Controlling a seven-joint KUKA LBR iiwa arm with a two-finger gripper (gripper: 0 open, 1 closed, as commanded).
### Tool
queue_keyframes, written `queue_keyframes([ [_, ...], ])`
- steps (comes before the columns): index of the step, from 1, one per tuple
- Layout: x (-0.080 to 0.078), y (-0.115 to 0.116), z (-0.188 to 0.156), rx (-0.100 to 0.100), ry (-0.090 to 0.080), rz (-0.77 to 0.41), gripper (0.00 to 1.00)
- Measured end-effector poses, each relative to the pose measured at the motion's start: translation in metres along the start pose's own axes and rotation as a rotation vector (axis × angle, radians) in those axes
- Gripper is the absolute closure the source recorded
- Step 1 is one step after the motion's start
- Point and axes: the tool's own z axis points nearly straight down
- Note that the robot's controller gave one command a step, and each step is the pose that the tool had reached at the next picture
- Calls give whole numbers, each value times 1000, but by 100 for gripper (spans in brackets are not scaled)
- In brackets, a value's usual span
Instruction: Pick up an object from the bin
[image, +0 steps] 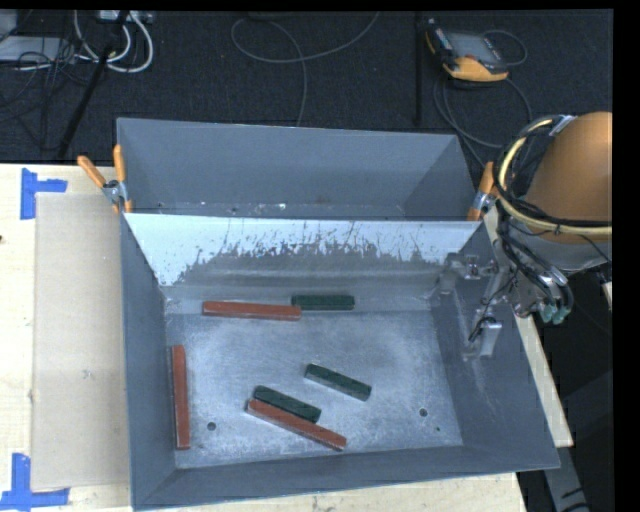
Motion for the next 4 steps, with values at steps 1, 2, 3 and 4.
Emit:
queue_keyframes([
  [1, 34, 69, 120, -3, 10, -11, 0],
  [2, 23, 103, 168, -2, 5, -94, 0],
  [3, 21, 102, 166, 0, 1, -94, 100],
  [4, -6, 118, 9, 1, -9, -282, 100],
])
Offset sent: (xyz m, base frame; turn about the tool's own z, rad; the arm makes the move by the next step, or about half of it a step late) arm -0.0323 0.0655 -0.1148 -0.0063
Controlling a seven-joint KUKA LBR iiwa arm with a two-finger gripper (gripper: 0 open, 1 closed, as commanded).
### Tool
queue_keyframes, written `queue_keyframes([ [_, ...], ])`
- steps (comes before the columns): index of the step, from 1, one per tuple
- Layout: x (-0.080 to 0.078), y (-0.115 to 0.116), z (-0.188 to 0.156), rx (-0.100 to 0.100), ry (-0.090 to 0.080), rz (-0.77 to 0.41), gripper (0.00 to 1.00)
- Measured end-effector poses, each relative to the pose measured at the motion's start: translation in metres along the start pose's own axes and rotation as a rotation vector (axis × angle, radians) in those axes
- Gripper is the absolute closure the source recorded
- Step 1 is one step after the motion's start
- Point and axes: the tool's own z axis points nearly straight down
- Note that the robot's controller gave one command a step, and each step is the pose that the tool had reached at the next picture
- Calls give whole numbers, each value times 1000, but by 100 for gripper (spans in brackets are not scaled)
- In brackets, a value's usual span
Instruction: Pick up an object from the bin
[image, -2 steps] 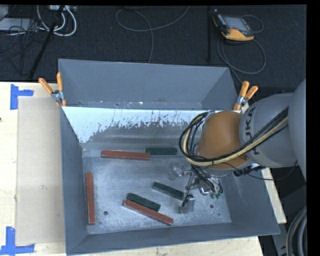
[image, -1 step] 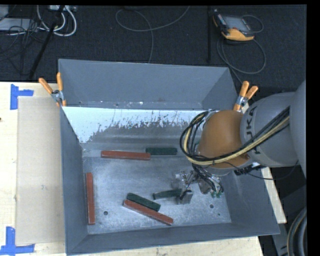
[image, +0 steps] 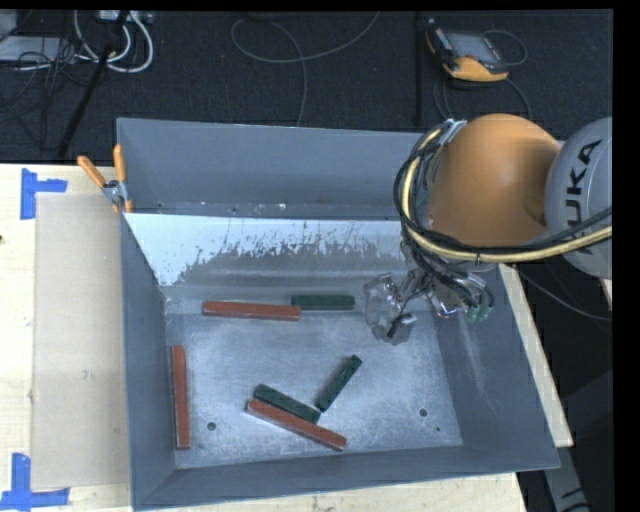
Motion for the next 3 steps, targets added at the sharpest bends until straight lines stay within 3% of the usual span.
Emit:
queue_keyframes([
  [1, 2, 0, 4, -2, 8, 1, 0],
  [2, -1, 7, 159, -7, 14, -368, 0],
  [3, -3, 7, 155, -4, 8, -366, 100],
])
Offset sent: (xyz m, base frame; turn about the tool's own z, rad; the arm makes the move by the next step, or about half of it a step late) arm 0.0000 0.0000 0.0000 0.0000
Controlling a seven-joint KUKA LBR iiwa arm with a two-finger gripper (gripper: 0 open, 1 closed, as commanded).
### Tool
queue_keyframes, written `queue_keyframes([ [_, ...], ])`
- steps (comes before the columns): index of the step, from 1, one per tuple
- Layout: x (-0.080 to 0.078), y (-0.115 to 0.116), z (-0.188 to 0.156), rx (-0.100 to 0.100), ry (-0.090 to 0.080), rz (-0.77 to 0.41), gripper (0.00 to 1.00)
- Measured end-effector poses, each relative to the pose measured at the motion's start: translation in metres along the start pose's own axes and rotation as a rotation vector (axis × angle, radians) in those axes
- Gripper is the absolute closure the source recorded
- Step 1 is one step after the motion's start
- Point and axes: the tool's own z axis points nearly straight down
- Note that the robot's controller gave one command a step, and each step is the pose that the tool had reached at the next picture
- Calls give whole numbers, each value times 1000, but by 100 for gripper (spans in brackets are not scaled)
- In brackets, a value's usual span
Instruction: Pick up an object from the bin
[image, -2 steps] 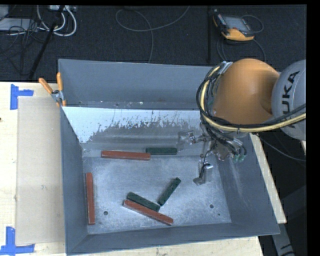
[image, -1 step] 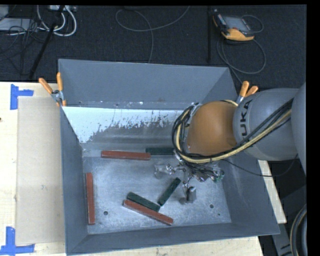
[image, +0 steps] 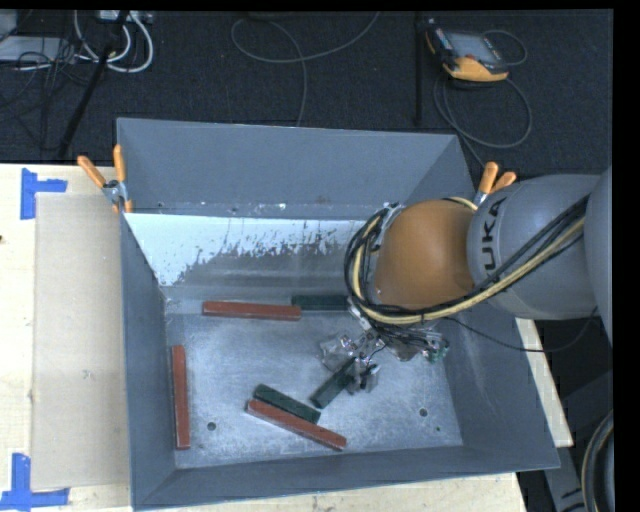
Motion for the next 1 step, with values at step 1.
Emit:
queue_keyframes([
  [1, -27, 27, -135, 4, -7, -165, 100],
])
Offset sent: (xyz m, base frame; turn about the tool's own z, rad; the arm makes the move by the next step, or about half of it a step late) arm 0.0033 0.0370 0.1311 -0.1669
